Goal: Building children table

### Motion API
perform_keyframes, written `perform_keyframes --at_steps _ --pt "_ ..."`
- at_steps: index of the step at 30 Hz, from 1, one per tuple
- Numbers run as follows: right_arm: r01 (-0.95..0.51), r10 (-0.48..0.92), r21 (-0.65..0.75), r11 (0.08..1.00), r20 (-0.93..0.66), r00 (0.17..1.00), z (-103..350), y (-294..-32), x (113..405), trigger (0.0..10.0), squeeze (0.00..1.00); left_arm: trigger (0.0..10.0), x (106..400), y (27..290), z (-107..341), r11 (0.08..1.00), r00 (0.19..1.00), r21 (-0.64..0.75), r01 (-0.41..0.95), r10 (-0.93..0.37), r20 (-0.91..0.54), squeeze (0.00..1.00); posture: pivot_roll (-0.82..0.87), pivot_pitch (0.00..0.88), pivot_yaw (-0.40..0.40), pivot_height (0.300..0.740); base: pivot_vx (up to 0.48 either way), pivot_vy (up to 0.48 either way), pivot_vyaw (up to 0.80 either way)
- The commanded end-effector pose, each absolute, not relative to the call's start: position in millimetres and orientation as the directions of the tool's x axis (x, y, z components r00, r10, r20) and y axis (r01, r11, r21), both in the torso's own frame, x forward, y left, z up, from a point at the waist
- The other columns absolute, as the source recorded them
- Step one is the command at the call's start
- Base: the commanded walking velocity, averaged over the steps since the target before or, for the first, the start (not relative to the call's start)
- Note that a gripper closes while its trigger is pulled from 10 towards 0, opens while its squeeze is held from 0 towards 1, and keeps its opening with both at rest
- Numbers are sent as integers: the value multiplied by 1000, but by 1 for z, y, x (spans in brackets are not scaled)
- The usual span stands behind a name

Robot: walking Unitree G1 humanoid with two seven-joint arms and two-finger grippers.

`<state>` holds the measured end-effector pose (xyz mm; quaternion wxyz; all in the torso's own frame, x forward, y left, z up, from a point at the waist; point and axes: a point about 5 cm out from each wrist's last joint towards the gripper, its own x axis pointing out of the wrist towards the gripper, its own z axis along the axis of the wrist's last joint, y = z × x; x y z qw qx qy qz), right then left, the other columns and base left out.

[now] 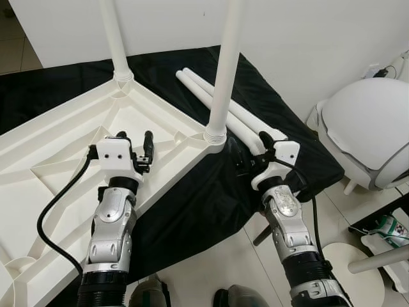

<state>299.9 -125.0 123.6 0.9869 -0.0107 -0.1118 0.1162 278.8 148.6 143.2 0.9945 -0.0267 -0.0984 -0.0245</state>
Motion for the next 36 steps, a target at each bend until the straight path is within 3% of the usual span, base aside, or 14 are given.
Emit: perform_keyframes --at_steps 1,32,36 --pt "-228 226 -15 973 221 949 123 -127 297 10000 0 10000 278 147 141 996 978 -33 78 -70 195 0 -38 0 4 740 0 0 0" --pt "-230 230 -23 973 211 950 123 -132 297 10000 0 10000 275 139 140 993 978 -62 100 -86 191 0 -43 0 -2 740 0 0 0" --pt "-212 195 106 971 154 969 119 -133 304 10000 0 10000 279 135 140 987 980 -109 116 -95 177 0 -44 0 -6 740 0 0 0"
